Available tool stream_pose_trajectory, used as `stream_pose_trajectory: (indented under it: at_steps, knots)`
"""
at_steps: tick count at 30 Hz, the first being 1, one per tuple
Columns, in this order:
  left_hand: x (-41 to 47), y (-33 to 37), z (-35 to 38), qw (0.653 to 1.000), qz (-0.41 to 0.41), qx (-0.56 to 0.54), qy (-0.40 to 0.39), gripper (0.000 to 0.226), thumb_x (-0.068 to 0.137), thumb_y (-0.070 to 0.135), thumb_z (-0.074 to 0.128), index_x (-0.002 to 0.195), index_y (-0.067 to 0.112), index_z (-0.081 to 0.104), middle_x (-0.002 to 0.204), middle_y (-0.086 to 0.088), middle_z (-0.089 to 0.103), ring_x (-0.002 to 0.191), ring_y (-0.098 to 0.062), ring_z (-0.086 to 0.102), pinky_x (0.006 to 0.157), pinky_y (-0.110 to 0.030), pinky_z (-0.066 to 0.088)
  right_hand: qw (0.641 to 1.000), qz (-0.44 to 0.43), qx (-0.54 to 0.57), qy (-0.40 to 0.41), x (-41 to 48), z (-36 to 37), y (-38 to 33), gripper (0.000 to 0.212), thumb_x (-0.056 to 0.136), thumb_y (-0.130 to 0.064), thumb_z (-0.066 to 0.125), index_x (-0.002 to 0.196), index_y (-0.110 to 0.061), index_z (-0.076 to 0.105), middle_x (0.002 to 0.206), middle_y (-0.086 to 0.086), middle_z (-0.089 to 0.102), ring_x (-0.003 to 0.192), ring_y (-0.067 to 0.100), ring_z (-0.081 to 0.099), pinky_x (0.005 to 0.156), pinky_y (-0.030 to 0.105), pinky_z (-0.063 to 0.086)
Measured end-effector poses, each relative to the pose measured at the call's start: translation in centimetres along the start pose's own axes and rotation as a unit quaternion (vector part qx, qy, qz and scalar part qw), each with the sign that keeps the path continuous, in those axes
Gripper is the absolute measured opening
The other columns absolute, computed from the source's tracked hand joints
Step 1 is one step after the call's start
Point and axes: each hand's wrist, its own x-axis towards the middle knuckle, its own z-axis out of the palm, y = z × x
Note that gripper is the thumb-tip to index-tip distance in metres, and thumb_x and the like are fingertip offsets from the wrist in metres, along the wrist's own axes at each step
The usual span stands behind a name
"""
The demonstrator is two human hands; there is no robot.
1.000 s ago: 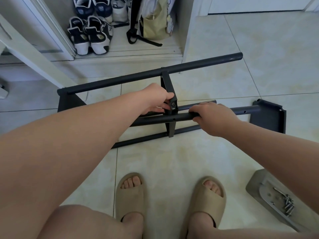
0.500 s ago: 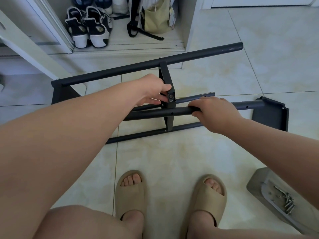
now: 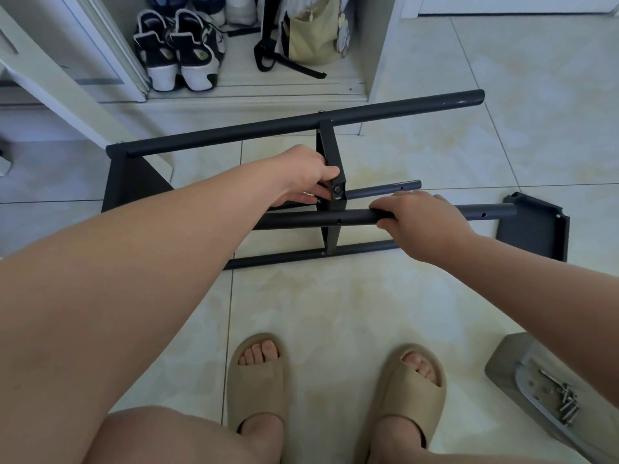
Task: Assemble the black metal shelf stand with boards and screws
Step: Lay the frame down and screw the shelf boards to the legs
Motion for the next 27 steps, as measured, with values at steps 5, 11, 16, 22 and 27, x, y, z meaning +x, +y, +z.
stream_pose_trajectory:
  at_steps: [5,11,16,22,27]
  knots:
    - [0.3,-0.6,0.4,1.0,-0.016,0.024,-0.011,0.01,0.102,0.021,0.053,0.097,0.016,0.06,0.096,0.001,0.07,0.082,-0.012,0.071,0.075,-0.027,0.053,1.0,0.002,0.005,-0.009,0.0,0.7,0.0,0.016,0.105,-0.027,0.044,0.11,-0.027,0.06,0.101,-0.004,0.059,0.1,0.026,0.055,0.079,0.036,0.036]
    - [0.3,-0.7,-0.2,0.999,-0.036,0.021,-0.028,0.008,0.102,0.021,0.056,0.097,0.016,0.06,0.095,0.002,0.071,0.077,-0.009,0.073,0.072,-0.027,0.054,1.0,-0.002,0.011,0.009,0.1,0.7,0.0,0.021,0.106,-0.029,0.043,0.119,-0.03,0.059,0.11,-0.004,0.062,0.095,0.022,0.05,0.08,0.035,0.034]
    - [-0.2,-0.6,-0.1,0.996,-0.038,0.068,-0.03,0.009,0.101,0.025,0.056,0.098,0.018,0.062,0.095,0.006,0.069,0.086,-0.01,0.072,0.087,-0.035,0.051,1.0,-0.002,0.004,0.011,-0.3,0.7,-0.1,0.023,0.106,-0.031,0.043,0.123,-0.033,0.058,0.114,-0.005,0.063,0.103,0.024,0.054,0.08,0.035,0.033]
    - [-1.0,-0.2,0.1,0.992,-0.04,0.12,-0.021,0.02,0.101,0.028,0.055,0.113,0.014,0.063,0.094,0.007,0.069,0.089,-0.01,0.066,0.089,-0.036,0.045,1.0,0.002,-0.007,0.016,-0.8,0.6,-0.5,0.023,0.106,-0.03,0.043,0.124,-0.032,0.058,0.112,-0.006,0.06,0.104,0.023,0.054,0.079,0.034,0.032]
    - [-1.2,-0.1,-0.1,0.988,-0.036,0.152,-0.016,0.016,0.101,0.029,0.055,0.104,0.015,0.063,0.091,0.009,0.069,0.083,-0.008,0.065,0.08,-0.033,0.043,1.0,0.0,-0.005,0.02,-0.9,0.0,-0.9,0.024,0.106,-0.03,0.043,0.124,-0.032,0.059,0.113,-0.007,0.061,0.109,0.023,0.054,0.085,0.036,0.035]
